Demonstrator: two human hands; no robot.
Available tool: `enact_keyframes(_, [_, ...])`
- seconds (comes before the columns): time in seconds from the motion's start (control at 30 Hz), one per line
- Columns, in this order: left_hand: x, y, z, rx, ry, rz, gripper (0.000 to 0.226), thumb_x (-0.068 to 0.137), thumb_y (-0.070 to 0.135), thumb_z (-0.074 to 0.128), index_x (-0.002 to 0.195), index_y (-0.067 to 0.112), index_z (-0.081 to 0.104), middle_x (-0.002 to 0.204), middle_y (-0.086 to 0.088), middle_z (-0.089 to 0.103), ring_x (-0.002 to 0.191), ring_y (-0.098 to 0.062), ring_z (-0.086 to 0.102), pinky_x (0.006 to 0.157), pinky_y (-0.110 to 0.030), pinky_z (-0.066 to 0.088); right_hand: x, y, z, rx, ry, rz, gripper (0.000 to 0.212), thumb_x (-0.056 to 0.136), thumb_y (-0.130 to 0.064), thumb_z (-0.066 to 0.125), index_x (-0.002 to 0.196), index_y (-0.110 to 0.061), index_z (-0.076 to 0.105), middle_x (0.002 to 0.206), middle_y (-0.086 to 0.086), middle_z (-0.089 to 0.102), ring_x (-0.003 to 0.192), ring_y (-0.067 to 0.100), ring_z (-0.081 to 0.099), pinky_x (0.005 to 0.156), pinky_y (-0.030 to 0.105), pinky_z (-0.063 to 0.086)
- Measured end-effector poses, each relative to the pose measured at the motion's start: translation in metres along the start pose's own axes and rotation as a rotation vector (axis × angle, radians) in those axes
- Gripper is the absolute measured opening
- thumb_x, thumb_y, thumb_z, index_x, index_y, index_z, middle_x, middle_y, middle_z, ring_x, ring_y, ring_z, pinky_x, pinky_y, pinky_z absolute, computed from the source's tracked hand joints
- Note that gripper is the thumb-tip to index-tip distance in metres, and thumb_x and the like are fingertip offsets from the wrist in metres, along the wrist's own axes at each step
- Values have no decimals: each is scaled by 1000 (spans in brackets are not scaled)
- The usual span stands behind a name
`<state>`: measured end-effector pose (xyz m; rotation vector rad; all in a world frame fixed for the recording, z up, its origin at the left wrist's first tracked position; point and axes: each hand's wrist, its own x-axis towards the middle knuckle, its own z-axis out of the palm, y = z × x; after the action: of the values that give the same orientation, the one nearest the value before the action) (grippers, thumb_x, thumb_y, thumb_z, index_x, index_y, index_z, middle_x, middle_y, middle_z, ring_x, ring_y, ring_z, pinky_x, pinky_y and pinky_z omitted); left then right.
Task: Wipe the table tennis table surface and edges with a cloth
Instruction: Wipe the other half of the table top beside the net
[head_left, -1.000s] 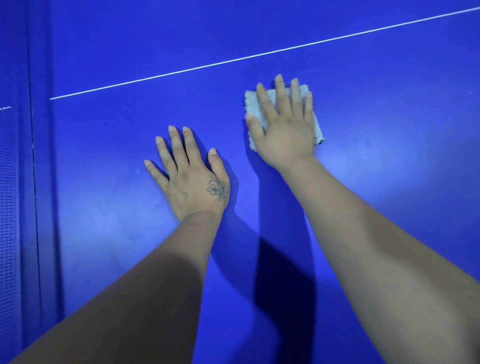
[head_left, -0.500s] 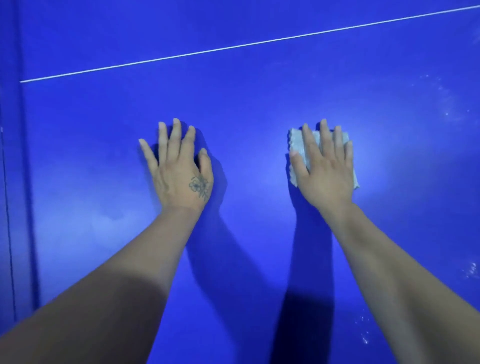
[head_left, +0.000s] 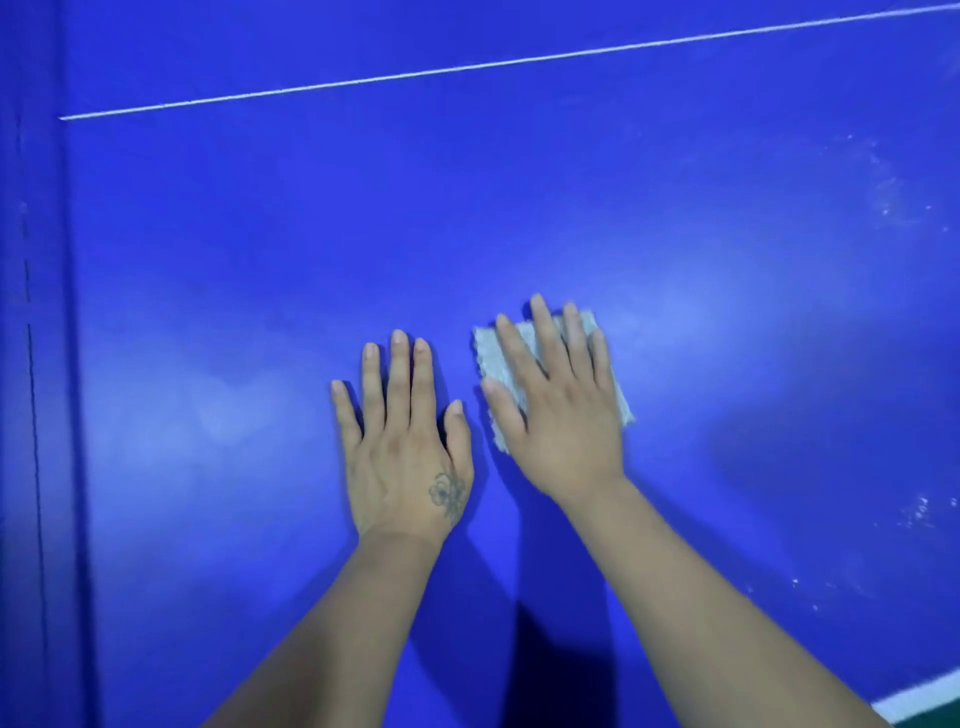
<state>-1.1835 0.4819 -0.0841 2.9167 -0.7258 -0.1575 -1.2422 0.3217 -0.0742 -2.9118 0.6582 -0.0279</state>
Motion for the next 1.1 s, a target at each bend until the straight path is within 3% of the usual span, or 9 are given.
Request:
enact_keyframes(0.2, [0,4,-2,33,-1,-36,70,111,53,16,173,21,9,181,3,2,167,-22,-5,132,-62,4,-52,63,-12,-38,-58,38,64,110,-59,33,168,-32,25,178,1,11,165,28,1,131,56,12])
enact_keyframes(0.37, [-1,5,-6,49,3,-37,73,110,58,12,173,21,12,181,3,6,167,-23,-3,132,-62,6,-6,101,-13,-58,8,170,64,110,-58,26,167,-30,29,176,7,18,163,35,11,129,57,13])
enact_keyframes(0.5, [0,6,-5,39,23,-41,72,111,58,17,172,22,15,181,4,8,167,-21,-2,132,-61,6,41,85,-5,-1,30,281,67,108,-60,22,168,-30,25,176,8,15,163,37,7,130,58,7])
enact_keyframes(0.63, [1,3,-4,10,43,-43,71,110,59,21,172,23,20,180,6,11,167,-20,0,133,-60,5,47,48,-2,-17,40,143,67,107,-60,23,167,-31,27,176,9,17,163,38,9,130,58,8])
enact_keyframes(0.83, [-1,4,-3,3,79,-29,70,111,58,25,171,23,22,180,5,14,167,-19,3,133,-59,4,-32,46,-5,18,-6,-107,64,110,-60,30,167,-32,28,177,3,15,164,30,5,131,55,9])
enact_keyframes(1.1, [0,1,-1,9,86,-33,69,112,59,25,171,24,21,180,5,13,167,-20,2,133,-59,5,-64,136,-20,-33,-26,55,65,109,-61,29,168,-33,25,177,2,13,164,29,4,132,55,7])
